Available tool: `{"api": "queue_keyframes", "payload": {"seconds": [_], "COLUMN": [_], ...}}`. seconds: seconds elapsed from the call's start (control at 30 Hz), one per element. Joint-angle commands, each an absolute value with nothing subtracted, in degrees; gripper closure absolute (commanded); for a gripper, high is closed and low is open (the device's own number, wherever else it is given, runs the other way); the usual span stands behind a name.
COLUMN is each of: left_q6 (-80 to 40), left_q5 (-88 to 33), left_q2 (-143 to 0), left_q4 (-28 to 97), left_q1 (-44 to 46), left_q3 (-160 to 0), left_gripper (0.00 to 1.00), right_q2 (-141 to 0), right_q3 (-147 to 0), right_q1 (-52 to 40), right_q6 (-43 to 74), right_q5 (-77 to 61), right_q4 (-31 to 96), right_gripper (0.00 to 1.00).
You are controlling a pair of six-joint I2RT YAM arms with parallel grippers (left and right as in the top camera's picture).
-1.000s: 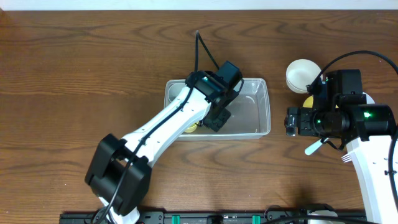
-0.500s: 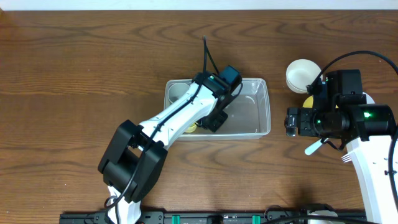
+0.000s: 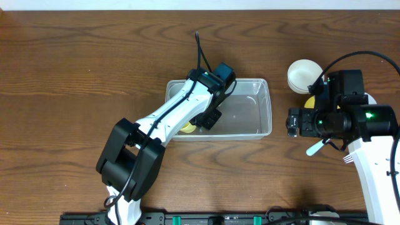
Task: Pack container
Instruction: 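Lower the yellow cup into the container below the grey cup, release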
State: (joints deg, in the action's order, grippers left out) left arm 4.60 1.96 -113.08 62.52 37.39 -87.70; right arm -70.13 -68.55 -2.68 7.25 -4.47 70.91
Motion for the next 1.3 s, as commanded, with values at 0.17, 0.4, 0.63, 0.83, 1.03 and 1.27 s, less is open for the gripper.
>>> {"api": "queue_keyframes", "payload": {"seconds": [0.17,0.4,0.63,0.83,1.03,1.27], "left_q6": [5.37,7.57,14.44,14.83,14.76,14.74], "left_q5": [1.56,-0.21,-0.12,2.79,4.14,4.08], "left_q2": [-113.10,-113.10,-113.10,-113.10,-113.10,-113.10], "left_q4": [61.36,61.23,63.79,65.56,66.04,65.25], "left_q1": [37.43,37.52,37.52,37.52,37.52,37.54], "left_q3": [-88.47,-88.47,-88.47,-88.47,-88.47,-88.47], "left_gripper": [0.94,0.94,0.94,0.94,0.94,0.90], "right_q2": [-70.24,-70.24,-70.24,-70.24,-70.24,-70.24], "right_q3": [-69.63,-69.63,-69.63,-69.63,-69.63,-69.63], "right_q1": [-2.26,-2.26,-2.26,-2.26,-2.26,-2.26], "right_q6": [8.10,8.10,8.10,8.10,8.10,8.10], "right_q5": [-4.29,-4.29,-4.29,-4.29,-4.29,-4.29], "right_q4": [70.96,70.98,70.98,71.00,71.00,70.96], "right_gripper": [0.01,0.01,0.01,0.01,0.01,0.01]}}
